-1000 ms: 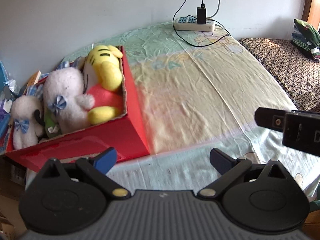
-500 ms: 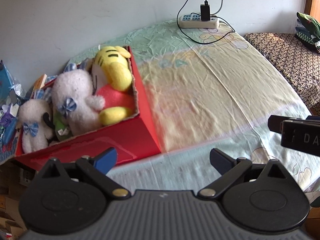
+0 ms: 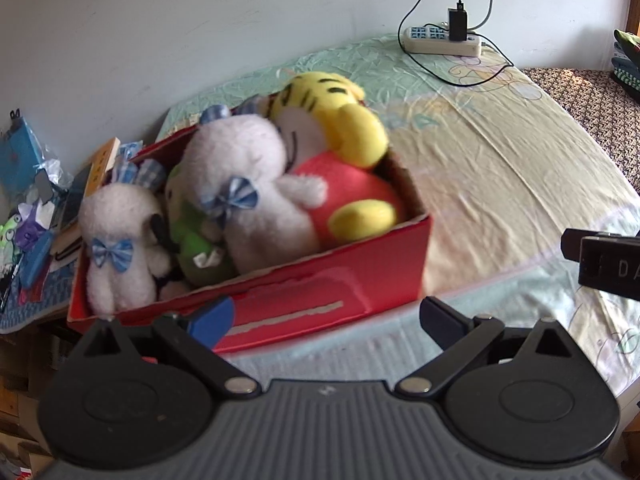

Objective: Organize objects

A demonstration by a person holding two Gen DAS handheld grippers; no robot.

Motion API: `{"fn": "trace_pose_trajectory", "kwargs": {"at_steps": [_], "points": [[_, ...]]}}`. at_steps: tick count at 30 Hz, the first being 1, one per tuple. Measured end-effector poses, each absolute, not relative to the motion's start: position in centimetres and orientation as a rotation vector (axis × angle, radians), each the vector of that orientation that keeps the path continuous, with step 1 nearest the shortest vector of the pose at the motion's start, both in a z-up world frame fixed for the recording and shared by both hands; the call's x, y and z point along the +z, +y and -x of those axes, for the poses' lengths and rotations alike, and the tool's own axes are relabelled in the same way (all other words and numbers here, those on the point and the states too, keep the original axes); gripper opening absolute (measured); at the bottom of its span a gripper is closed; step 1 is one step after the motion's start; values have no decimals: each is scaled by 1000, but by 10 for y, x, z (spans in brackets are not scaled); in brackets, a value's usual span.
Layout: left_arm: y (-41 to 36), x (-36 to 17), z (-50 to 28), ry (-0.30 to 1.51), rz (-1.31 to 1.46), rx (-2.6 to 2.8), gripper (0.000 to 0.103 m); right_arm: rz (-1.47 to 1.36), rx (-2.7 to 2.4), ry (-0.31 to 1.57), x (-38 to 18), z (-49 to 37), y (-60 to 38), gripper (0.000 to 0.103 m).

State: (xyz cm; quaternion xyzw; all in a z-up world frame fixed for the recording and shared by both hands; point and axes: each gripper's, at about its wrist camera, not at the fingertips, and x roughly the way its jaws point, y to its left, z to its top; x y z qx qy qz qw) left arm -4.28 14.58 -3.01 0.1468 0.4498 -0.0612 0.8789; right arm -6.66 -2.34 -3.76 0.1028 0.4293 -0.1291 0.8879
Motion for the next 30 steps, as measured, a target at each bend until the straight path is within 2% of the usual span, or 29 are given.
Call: {"fn": "trace_pose_trajectory", "kwargs": {"at_steps": [15,30], "points": [[192,-38,34,961,-306,-190,100,-189,-329,896,-32,65,31,77],[243,-12,42,921,-192,-125,100,-112,-237,905,-15,57,73,77]]}}
